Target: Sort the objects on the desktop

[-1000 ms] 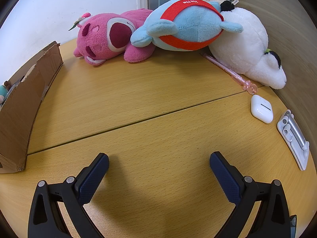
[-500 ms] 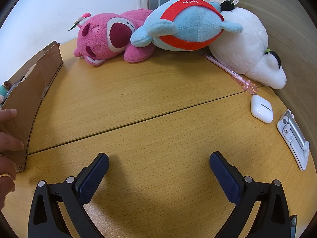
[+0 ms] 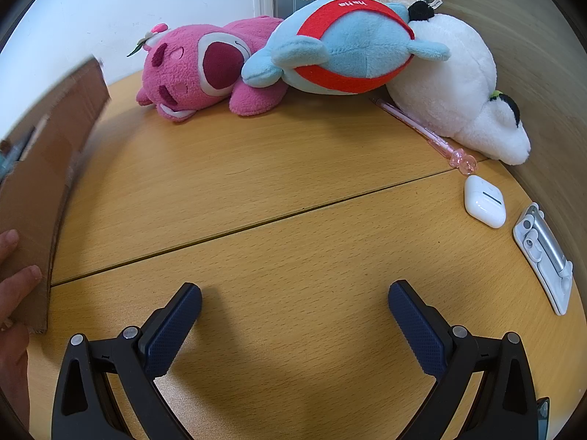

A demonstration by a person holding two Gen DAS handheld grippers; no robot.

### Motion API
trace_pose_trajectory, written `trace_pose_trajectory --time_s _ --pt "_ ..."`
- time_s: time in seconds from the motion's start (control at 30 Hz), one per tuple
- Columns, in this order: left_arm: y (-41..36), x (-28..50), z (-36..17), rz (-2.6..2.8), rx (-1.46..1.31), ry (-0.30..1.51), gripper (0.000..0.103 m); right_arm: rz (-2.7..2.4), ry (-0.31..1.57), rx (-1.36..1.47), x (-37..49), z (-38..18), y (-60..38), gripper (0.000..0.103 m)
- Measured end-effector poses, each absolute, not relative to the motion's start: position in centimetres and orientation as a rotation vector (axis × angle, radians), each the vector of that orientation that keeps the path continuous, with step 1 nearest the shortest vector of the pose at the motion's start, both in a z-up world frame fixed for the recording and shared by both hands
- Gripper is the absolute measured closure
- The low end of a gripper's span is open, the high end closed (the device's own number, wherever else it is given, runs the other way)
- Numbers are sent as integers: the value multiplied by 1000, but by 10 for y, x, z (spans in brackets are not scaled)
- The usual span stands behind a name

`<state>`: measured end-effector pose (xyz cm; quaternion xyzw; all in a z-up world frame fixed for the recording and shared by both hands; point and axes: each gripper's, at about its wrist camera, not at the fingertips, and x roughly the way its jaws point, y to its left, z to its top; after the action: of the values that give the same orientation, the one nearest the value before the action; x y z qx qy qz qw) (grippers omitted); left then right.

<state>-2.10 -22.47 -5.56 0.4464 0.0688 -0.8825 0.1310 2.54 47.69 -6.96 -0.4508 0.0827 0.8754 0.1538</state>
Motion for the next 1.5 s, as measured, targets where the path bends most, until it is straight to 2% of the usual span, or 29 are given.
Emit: trace_pose_trajectory --time_s 1.5 --pt "-227 -24 -56 -2560 1294 204 0 2509 236 -1293 21 -70 475 0"
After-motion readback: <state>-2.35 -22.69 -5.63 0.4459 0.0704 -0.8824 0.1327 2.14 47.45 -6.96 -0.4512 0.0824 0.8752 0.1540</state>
